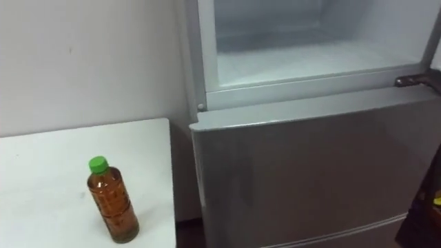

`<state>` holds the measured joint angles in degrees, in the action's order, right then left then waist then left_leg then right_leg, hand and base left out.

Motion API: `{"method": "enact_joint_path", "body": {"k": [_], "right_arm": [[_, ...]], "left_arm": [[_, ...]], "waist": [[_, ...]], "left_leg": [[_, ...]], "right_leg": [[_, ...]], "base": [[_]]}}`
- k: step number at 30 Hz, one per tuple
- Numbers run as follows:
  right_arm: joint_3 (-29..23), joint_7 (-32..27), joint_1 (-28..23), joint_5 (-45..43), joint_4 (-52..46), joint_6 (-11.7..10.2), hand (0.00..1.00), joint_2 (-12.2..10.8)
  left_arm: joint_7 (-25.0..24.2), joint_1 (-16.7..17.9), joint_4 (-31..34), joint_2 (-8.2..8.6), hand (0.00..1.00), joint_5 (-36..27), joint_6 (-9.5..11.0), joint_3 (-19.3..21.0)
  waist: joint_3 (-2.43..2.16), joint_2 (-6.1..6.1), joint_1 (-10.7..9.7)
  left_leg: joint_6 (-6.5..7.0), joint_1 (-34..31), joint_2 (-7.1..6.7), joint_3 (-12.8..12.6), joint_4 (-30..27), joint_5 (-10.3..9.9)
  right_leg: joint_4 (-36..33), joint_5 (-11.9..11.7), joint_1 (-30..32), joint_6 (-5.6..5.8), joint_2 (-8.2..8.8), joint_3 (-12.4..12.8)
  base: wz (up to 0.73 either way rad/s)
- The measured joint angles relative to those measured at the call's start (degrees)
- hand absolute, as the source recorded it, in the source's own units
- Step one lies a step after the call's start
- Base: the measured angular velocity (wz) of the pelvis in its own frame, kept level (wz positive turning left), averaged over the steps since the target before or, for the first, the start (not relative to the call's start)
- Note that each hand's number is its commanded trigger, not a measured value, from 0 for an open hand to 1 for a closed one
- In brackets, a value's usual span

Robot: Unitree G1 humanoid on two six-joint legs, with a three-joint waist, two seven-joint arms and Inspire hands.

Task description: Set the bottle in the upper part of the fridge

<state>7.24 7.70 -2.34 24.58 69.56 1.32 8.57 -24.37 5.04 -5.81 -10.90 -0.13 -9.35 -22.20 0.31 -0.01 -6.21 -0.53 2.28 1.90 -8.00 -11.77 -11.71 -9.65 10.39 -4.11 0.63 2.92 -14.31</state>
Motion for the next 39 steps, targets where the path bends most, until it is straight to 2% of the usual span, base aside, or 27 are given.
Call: {"method": "enact_joint_path", "body": {"k": [3,5,8,10,12,14,15,17,19,21,24,27,30,33,38,39], "right_arm": [[-0.04,0.53,-0.81,0.26,-1.05,-0.11,0.0,0.01],[-0.06,0.94,-1.05,0.31,-1.05,-0.1,0.0,0.01],[-0.27,1.93,-1.53,0.42,-1.48,-0.33,0.0,-0.11],[-0.26,2.24,-1.89,0.37,-1.75,-0.59,0.0,0.17],[-0.45,2.61,-2.55,0.32,-2.5,-0.6,0.0,0.12],[-0.71,3.13,-3.54,0.43,-2.83,-0.86,0.0,0.15],[-0.94,3.39,-3.79,0.58,-2.82,-0.89,0.0,0.14],[-1.5,3.82,-4.64,0.84,-2.8,-1.35,0.0,0.19],[-2.34,3.74,-5.76,0.86,-2.3,-1.9,0.0,0.06],[-2.52,3.74,-6.35,1.32,-2.29,-2.3,0.0,-0.03],[-3.65,3.93,-7.08,2.1,-2.27,-2.49,0.0,-0.2],[-4.43,4.48,-7.27,2.09,-1.94,-2.53,0.0,-0.25],[-4.59,4.73,-7.4,1.88,-1.9,-2.55,0.0,-0.18],[-4.08,4.7,-7.28,1.47,-2.01,-2.58,0.0,0.06],[-4.0,4.5,-7.18,-2.87,-5.11,-2.64,0.0,0.17],[-3.88,4.51,-7.06,-3.94,-6.54,-3.03,0.0,0.16]], "left_arm": [[1.58,3.0,-1.48,-0.12,0.0,1.0,0.61,1.95],[2.87,4.47,-3.63,-0.15,0.0,1.56,2.1,3.12],[5.29,6.67,-7.82,0.13,0.0,5.96,4.6,5.68],[8.63,7.34,-14.27,0.12,0.0,6.72,6.26,7.58],[11.19,8.94,-17.26,0.12,0.0,7.1,6.65,9.81],[13.61,9.5,-22.24,0.67,0.0,6.41,8.31,12.25],[15.1,9.89,-26.28,1.2,0.0,5.61,9.89,14.32],[17.12,10.77,-31.08,1.4,0.0,5.26,10.82,16.94],[20.66,11.72,-37.63,2.12,0.0,4.04,12.76,21.42],[24.46,12.58,-41.84,2.85,0.0,4.0,13.56,24.59],[29.31,13.15,-48.35,3.26,0.0,3.0,14.61,27.46],[33.05,13.23,-55.12,3.25,0.0,3.67,14.49,28.83],[34.52,14.13,-58.04,3.47,0.0,4.77,13.14,28.68],[35.14,14.3,-58.23,3.83,0.0,4.86,11.95,27.82],[35.55,14.44,-55.42,3.93,0.0,7.58,11.79,27.48],[36.06,13.38,-54.74,3.88,0.0,7.59,11.82,26.86]], "waist": [[-0.13,-0.32,1.21],[-0.09,-0.41,1.84],[-0.13,-0.73,2.02],[-0.09,-0.75,2.71],[-0.11,-1.1,3.12],[-0.17,-1.32,3.74],[-0.11,-1.38,3.94],[-0.17,-1.45,4.77],[-0.35,-1.24,5.59],[-0.48,-1.28,5.99],[-0.38,-1.24,6.62],[-0.37,-1.29,6.6],[-0.34,-1.15,6.79],[-0.37,-0.91,6.99],[-0.4,-0.39,6.9],[-0.36,-0.18,6.81]], "left_leg": [[-0.01,0.01,-0.1,0.41,-0.06,0.11],[0.01,0.41,-0.16,0.42,-0.08,0.14],[0.02,0.42,-0.41,0.72,-0.54,0.14],[0.03,0.29,-0.55,1.02,-0.62,0.14],[0.02,0.28,-0.6,1.35,-0.59,0.14],[0.02,0.3,-0.75,1.96,-0.58,0.14],[0.02,0.33,-0.81,2.2,-0.6,0.14],[0.01,0.47,-0.84,2.34,-0.59,0.13],[0.01,0.53,-0.82,2.41,-0.21,0.13],[0.0,0.78,-0.86,2.6,0.14,0.13],[-0.01,1.65,-1.12,3.44,0.45,0.11],[-0.06,2.6,-1.15,3.64,0.82,-0.03],[-0.06,2.89,-1.12,3.46,0.86,-0.18],[-0.01,2.46,-1.09,3.46,0.5,-0.34],[0.0,1.39,-1.08,3.65,-0.09,-0.4],[0.0,1.2,-1.11,3.85,-0.31,-0.4]], "right_leg": [[-0.1,0.14,-0.16,0.02,0.05,-0.29],[-0.1,0.26,-0.7,0.08,0.16,-0.54],[-0.47,0.95,-1.03,0.2,0.67,-1.61],[-0.84,1.24,-0.94,0.32,0.79,-1.75],[-1.02,1.5,-0.91,0.32,0.8,-1.77],[-1.07,1.68,-1.15,0.36,0.93,-2.45],[-0.9,1.7,-1.49,0.36,1.05,-3.12],[-0.65,1.71,-1.78,0.37,1.01,-3.23],[-0.21,1.69,-2.0,0.37,0.86,-3.27],[-0.07,1.7,-2.23,0.4,0.87,-3.56],[0.21,1.83,-3.64,0.59,0.97,-4.44],[1.08,1.9,-4.85,0.68,0.91,-4.69],[1.02,1.91,-4.83,0.69,0.89,-4.42],[0.95,1.91,-4.62,0.7,0.92,-4.44],[0.8,1.9,-4.09,0.69,0.92,-4.65],[0.85,1.89,-3.9,0.69,0.89,-4.67]], "base": [[0.09],[0.07],[0.16],[0.08],[0.08],[0.16],[0.12],[0.07],[0.05],[0.08],[0.14],[0.04],[-0.02],[0.0],[0.01],[0.07]]}}
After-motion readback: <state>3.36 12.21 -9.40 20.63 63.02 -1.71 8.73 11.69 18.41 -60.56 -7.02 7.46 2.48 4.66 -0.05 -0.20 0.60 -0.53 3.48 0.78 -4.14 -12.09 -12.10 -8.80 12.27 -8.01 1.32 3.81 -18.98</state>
